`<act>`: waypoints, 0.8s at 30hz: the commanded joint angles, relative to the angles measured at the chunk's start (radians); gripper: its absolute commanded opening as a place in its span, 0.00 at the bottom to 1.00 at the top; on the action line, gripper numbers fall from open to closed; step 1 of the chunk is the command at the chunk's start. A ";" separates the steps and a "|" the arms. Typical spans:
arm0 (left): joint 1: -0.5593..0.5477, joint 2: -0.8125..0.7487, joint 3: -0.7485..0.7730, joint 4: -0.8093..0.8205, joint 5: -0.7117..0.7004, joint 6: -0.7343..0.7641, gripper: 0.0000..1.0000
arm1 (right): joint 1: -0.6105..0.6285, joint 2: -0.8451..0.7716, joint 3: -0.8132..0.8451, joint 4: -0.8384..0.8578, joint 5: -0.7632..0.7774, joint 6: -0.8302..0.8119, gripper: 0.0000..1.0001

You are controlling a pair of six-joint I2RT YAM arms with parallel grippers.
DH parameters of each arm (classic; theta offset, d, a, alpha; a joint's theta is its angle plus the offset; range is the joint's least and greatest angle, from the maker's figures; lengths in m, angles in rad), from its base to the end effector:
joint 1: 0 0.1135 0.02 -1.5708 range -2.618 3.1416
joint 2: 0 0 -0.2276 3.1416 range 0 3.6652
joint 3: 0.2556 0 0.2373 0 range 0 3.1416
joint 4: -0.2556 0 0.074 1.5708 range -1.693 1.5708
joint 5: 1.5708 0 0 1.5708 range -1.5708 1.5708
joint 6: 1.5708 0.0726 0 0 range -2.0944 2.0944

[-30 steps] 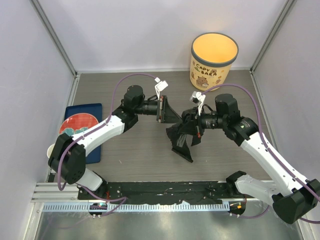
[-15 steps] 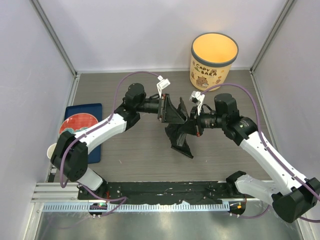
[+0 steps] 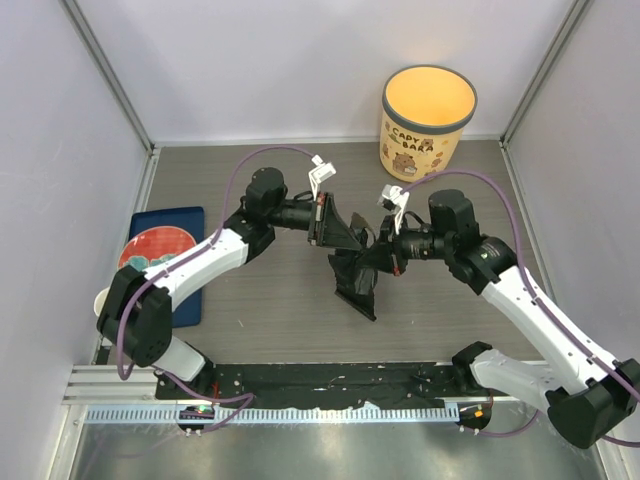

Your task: Put the trash bags into the trash bin

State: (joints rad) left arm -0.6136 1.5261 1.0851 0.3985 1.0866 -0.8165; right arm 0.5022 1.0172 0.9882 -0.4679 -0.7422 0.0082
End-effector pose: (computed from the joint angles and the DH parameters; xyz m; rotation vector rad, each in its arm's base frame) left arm 0.2498 -0.2545 0.2925 0.8187 1.8175 -1.8708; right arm 0.1900 0.1603 0.2996 -0.9581 1.8647 1.0759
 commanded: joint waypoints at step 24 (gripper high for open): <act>0.069 -0.090 -0.033 0.085 0.140 0.075 0.00 | -0.004 -0.108 0.063 -0.115 -0.022 -0.076 0.58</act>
State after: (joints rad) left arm -0.5312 1.4742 1.0420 0.4454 1.1881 -0.7860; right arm 0.4999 0.9211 1.0451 -0.6369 -0.7815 -0.0746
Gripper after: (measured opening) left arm 0.011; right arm 0.392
